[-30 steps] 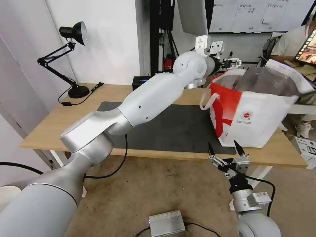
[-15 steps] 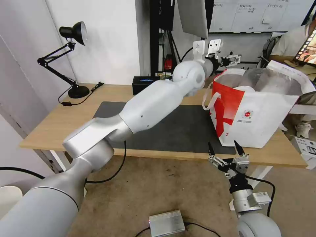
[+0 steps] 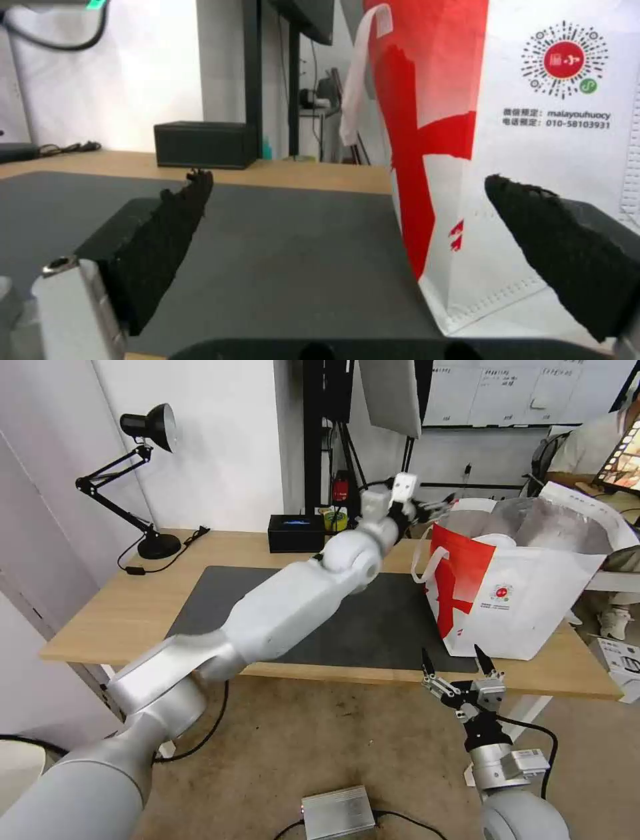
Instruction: Pick up the trash from the table and place it into the takeout bag.
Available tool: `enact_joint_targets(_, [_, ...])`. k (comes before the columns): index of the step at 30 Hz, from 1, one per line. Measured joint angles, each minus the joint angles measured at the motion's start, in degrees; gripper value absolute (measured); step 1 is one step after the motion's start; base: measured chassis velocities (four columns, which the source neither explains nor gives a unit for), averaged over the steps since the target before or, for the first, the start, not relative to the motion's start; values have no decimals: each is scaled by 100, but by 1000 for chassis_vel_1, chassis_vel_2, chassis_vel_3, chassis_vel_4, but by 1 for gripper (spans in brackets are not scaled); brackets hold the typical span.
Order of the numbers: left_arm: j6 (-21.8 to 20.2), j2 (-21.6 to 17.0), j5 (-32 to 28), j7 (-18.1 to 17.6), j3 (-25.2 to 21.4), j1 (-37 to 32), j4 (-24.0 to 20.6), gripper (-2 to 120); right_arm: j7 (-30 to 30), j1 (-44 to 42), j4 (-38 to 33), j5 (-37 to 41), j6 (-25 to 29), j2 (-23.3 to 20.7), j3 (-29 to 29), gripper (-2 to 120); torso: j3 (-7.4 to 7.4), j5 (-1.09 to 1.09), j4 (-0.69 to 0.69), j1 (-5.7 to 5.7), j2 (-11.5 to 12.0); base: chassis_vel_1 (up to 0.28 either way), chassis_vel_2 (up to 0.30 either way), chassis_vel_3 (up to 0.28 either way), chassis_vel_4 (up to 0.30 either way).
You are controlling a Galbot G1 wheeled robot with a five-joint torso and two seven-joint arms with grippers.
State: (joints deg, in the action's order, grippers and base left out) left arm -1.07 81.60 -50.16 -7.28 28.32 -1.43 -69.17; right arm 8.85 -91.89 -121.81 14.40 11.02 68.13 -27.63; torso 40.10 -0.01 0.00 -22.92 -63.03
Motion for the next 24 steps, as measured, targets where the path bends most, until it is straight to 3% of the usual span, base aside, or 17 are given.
enact_joint_targets(9, [204, -689, 187, 76, -275, -511, -531, 100, 0, 0, 0, 0, 0, 0, -1, 100, 0, 0, -1, 0, 0, 0, 0, 0, 0])
enact_joint_targets(14, [269, -1520, 579, 61, -818, -1225, -1246, 100, 0, 0, 0, 0, 0, 0, 0, 100, 0, 0, 1, 0, 0, 0, 0, 0, 0])
enact_joint_targets(18, [274, -1672, 757, 65, -1068, -1541, -1495, 100, 0, 0, 0, 0, 0, 0, 0, 100, 0, -1, 0, 0, 0, 0, 0, 0, 0])
enact_joint_targets(20, [246, -1751, 879, 65, -1184, -1688, -1612, 100, 0, 0, 0, 0, 0, 0, -1, 100, 0, 0, 0, 0, 0, 0, 0, 0, 0])
enact_joint_targets(24, [-208, -2073, 1371, 9, -1646, -2195, -2045, 100, 0, 0, 0, 0, 0, 0, -1, 100, 0, 1, 0, 0, 0, 0, 0, 0, 0])
